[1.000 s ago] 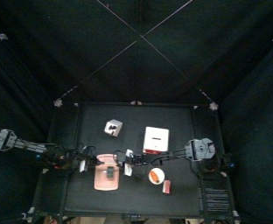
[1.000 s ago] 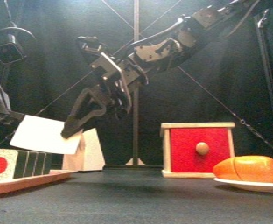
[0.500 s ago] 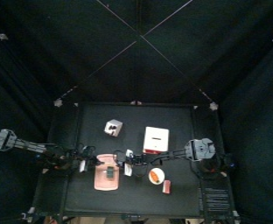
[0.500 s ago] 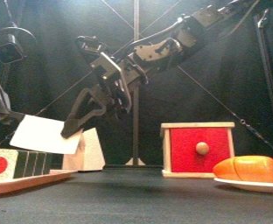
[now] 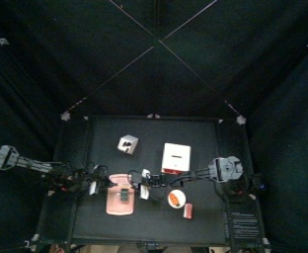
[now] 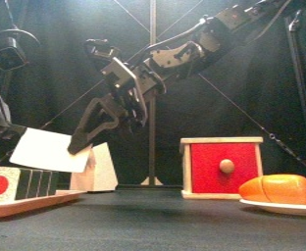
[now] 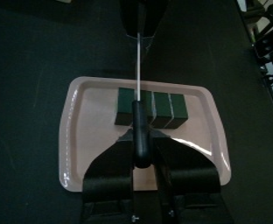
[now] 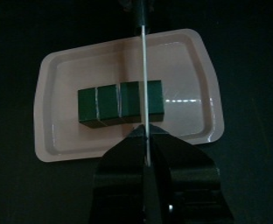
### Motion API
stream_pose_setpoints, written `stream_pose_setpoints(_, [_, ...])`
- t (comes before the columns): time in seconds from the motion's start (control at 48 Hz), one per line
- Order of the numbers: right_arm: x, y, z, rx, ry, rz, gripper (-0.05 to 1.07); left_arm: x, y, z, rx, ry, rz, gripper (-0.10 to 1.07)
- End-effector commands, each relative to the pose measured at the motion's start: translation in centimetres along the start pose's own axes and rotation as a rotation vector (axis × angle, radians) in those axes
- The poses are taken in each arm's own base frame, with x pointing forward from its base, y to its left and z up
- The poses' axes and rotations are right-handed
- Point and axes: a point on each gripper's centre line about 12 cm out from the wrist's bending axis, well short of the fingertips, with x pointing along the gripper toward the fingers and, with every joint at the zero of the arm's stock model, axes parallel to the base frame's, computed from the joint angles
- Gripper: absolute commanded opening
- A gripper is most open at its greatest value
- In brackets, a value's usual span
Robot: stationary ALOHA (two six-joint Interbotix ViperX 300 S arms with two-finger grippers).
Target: Cut sushi roll
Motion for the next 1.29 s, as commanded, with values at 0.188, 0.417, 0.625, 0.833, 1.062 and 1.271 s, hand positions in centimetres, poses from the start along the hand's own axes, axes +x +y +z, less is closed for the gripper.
stream_pose_setpoints(0.188, [-0.7, 0.3, 2.7, 0.001, -0.067, 0.009, 0.24, 0.1, -0.1, 0.6, 0.001, -0.016, -0.001, 0.38])
stream_pose_setpoints(0.417, [-0.5, 0.2, 2.5, 0.002, -0.06, 0.006, 0.24, 0.1, -0.1, 0.6, 0.004, -0.019, 0.001, 0.38])
stream_pose_setpoints(0.625, [-0.3, 0.0, 2.1, 0.003, -0.043, 0.002, 0.24, 0.6, 0.1, 0.1, 0.01, 0.012, 0.016, 0.38])
stream_pose_setpoints(0.833, [-0.5, 0.0, 2.6, -0.002, -0.033, 0.001, 0.24, 1.3, 0.2, -0.2, 0.031, 0.064, 0.024, 0.38])
stream_pose_setpoints(1.062, [-0.4, 0.3, 3.3, -0.019, -0.005, 0.001, 0.24, 1.4, -0.4, -0.4, 0.059, 0.166, -0.014, 0.38])
stream_pose_setpoints(1.271, [-0.3, 0.5, 3.4, -0.022, 0.014, 0.001, 0.24, 1.2, -1.2, 0.6, 0.081, 0.234, -0.05, 0.38])
